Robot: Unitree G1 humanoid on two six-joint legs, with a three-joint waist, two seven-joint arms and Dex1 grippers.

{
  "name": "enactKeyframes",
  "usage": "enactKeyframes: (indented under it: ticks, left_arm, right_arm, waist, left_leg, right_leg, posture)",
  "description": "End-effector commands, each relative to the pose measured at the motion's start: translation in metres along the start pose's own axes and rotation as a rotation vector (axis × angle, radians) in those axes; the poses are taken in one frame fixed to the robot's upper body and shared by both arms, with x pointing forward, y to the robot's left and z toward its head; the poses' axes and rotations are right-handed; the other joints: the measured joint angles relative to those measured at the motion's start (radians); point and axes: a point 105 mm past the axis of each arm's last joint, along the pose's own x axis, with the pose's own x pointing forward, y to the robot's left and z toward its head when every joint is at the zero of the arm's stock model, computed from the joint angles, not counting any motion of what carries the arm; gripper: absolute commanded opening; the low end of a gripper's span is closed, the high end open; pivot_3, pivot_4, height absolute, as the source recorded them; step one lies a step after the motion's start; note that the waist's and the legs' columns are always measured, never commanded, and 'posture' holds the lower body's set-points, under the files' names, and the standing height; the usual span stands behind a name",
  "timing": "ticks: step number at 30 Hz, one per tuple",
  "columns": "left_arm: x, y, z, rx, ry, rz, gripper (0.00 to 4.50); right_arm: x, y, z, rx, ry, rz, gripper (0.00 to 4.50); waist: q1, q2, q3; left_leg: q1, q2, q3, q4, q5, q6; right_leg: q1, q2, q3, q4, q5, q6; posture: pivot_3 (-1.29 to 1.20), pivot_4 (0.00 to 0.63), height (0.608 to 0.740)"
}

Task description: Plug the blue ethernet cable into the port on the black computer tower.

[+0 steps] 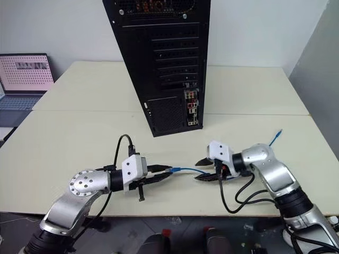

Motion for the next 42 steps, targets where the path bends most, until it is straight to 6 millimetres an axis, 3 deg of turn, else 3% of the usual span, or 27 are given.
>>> enactKeyframes:
  ticks: [1,4,6,9,14,30,42]
  left_arm:
    - [0.000,0.014,0.019,0.280,-0.120,0.138,0.32]
    - [-0.002,0.014,0.027,0.471,-0.194,0.192,0.32]
    - [-0.007,0.007,0.030,0.631,-0.240,0.184,0.32]
    - [-0.012,0.000,0.028,0.734,-0.270,0.171,0.32]
    - [-0.015,0.001,0.021,0.797,-0.275,0.173,0.32]
    - [-0.011,0.008,0.030,0.865,-0.306,0.214,0.32]
    - [-0.011,0.007,0.032,0.875,-0.309,0.221,0.32]
  right_arm:
    - [-0.009,0.007,0.032,0.061,-0.137,0.006,3.50]
    - [-0.008,0.011,0.040,0.155,-0.213,-0.001,4.25]
    - [-0.005,0.014,0.047,0.242,-0.285,0.000,4.29]
    - [-0.001,0.017,0.050,0.299,-0.321,-0.004,4.29]
    - [0.003,0.019,0.053,0.334,-0.340,0.000,4.29]
    - [0.019,0.017,0.061,0.344,-0.367,0.040,4.29]
    - [0.025,0.014,0.060,0.328,-0.353,0.045,1.50]
  waist:
    - [0.000,0.000,0.000]
    - [0.000,0.000,0.000]
    - [0.000,0.000,0.000]
    - [0.000,0.000,0.000]
    - [0.000,0.000,0.000]
    - [-0.001,0.000,0.000]
    - [-0.001,0.000,0.000]
  left_leg:
    - [0.000,0.000,0.000,0.000,0.000,0.000]
    - [0.000,0.000,0.000,0.000,0.000,0.000]
    - [0.000,0.000,0.000,0.000,0.000,0.000]
    - [0.000,0.001,0.000,-0.001,0.000,0.000]
    - [0.000,0.001,0.001,0.000,0.000,0.000]
    - [-0.002,0.001,-0.001,0.000,0.000,0.000]
    - [-0.003,0.001,-0.004,0.000,0.000,0.000]
  right_leg:
    - [0.000,0.000,0.000,0.000,0.000,0.000]
    - [0.000,-0.001,0.000,0.000,0.000,0.000]
    - [0.000,-0.001,0.000,0.000,0.000,0.000]
    - [0.000,-0.002,0.001,0.000,0.000,0.000]
    - [0.000,-0.002,-0.001,0.000,0.000,0.000]
    - [0.000,-0.002,-0.010,0.000,0.000,0.000]
    - [0.000,-0.003,-0.014,0.000,0.000,0.000]
  posture:
    - [0.00,0.150,0.740]
    - [0.00,0.150,0.740]
    - [0.00,0.150,0.740]
    - [0.00,0.150,0.740]
    - [0.00,0.150,0.740]
    - [0.00,0.150,0.740]
    - [0.00,0.150,0.740]
